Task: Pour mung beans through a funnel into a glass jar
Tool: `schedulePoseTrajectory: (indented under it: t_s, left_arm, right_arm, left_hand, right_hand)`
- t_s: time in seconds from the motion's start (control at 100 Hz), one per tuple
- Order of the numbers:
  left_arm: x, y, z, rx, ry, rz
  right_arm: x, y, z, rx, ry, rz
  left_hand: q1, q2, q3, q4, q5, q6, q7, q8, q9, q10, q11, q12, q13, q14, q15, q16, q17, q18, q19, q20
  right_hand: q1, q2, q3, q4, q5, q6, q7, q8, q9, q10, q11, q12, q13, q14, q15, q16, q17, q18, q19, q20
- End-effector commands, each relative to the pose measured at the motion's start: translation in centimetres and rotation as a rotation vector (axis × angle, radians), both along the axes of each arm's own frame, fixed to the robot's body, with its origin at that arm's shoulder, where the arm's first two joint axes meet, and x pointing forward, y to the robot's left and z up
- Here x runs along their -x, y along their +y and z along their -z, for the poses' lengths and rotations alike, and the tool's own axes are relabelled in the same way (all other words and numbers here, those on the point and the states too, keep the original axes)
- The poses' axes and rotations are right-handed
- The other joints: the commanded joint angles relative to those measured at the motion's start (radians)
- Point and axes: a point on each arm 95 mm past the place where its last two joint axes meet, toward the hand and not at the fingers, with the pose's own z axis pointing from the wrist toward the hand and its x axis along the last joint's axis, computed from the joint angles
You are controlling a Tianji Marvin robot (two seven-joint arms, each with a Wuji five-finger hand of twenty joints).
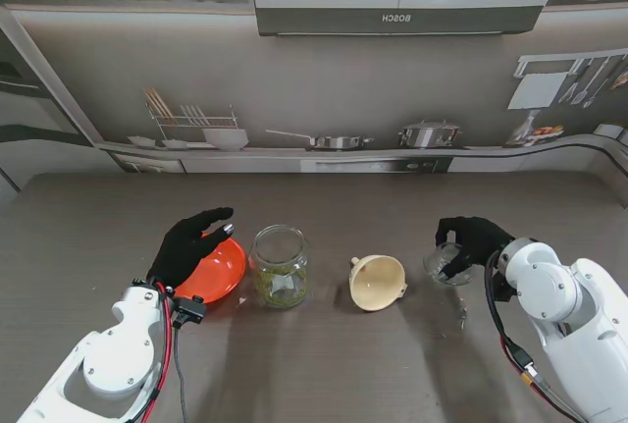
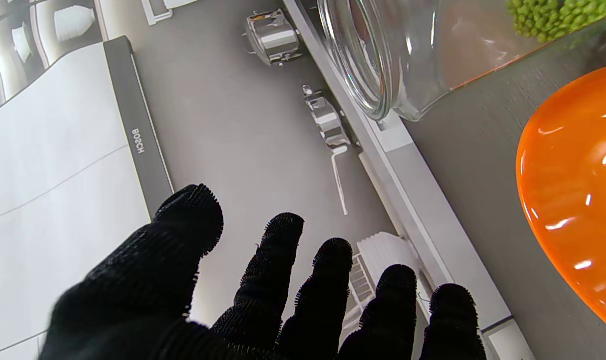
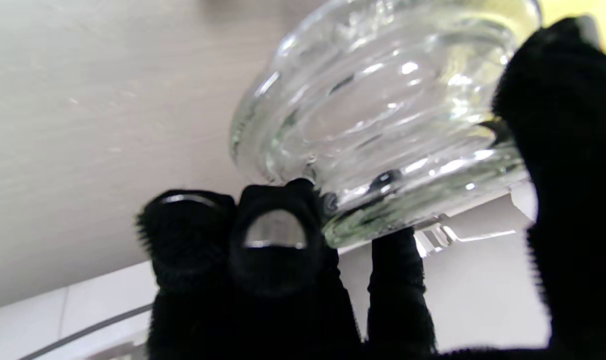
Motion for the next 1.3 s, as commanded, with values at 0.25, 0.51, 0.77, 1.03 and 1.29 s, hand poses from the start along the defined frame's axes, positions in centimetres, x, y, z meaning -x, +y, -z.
schedulePoseTrajectory:
  t_s: [0.25, 0.51, 0.77, 1.03, 1.29]
  left_arm:
    - [0.3, 0.3, 0.0, 0.008, -0.008, 0.002]
    - [0.3, 0.5, -0.1, 0.008, -0.016, -0.003]
    - [0.4, 0.7, -0.1, 0.011, -0.024, -0.007]
    - [0.5, 0.8, -0.2, 0.015, -0.028, -0.012]
    - [0.6, 1.1, -0.2, 0.021, -0.033, -0.023]
  right_arm:
    - [-1.8, 5.9, -4.3, -0.053, -0.105, -0.095]
    - [-2.6, 10.6, -6.5, -0.099, -0.168, -0.157]
    - [-3.2, 15.2, -7.8, -0.152, -0.213, -0.208]
    - [-3.3, 19.3, -8.8, -0.190, -0.239, -0.248]
    - [-3.2, 22.7, -8.9, -0.220, -0.246, -0.288]
  left_hand:
    - [-0.004, 0.039, -0.019, -0.009, 0.015, -0.003, 0.001, 0.004, -0.017, -0.005, -0.013, -0.002, -0.022, -0.003, -0.016, -0.012, -0.017, -0.037, -0.023, 0.017]
    - [-0.005, 0.039, -0.019, -0.010, 0.017, -0.005, 0.002, 0.004, -0.018, -0.006, -0.013, -0.002, -0.021, -0.005, -0.016, -0.012, -0.017, -0.038, -0.023, 0.017]
    - [-0.005, 0.038, -0.018, -0.010, 0.020, -0.004, 0.003, 0.005, -0.016, -0.006, -0.013, -0.002, -0.021, -0.003, -0.016, -0.012, -0.017, -0.037, -0.023, 0.017]
    - [-0.005, 0.038, -0.017, -0.010, 0.020, -0.004, 0.003, 0.005, -0.016, -0.005, -0.013, -0.002, -0.021, -0.003, -0.016, -0.012, -0.017, -0.037, -0.023, 0.017]
    - [-0.005, 0.038, -0.017, -0.010, 0.019, -0.003, 0.002, 0.004, -0.016, -0.005, -0.013, -0.002, -0.022, -0.003, -0.016, -0.013, -0.018, -0.037, -0.023, 0.016]
  right_hand:
    - [0.401, 0.112, 0.534, 0.113, 0.205, 0.041, 0.279, 0.079, 0.076, -0.189, 0.019, -0.018, 0.028, -0.202, 0.043, 0.018, 0.034, -0.047, 0.054, 0.022]
    - [0.400, 0.114, 0.534, 0.113, 0.205, 0.041, 0.279, 0.079, 0.076, -0.189, 0.019, -0.018, 0.028, -0.202, 0.044, 0.019, 0.034, -0.046, 0.054, 0.022]
    - [0.401, 0.117, 0.532, 0.113, 0.205, 0.041, 0.279, 0.078, 0.076, -0.188, 0.018, -0.017, 0.028, -0.201, 0.044, 0.019, 0.034, -0.045, 0.054, 0.022]
    - [0.401, 0.119, 0.529, 0.114, 0.205, 0.041, 0.279, 0.078, 0.076, -0.188, 0.017, -0.017, 0.028, -0.200, 0.043, 0.019, 0.034, -0.043, 0.054, 0.021]
    - [0.402, 0.122, 0.528, 0.114, 0.204, 0.042, 0.278, 0.078, 0.074, -0.187, 0.016, -0.016, 0.028, -0.199, 0.043, 0.019, 0.033, -0.042, 0.053, 0.021]
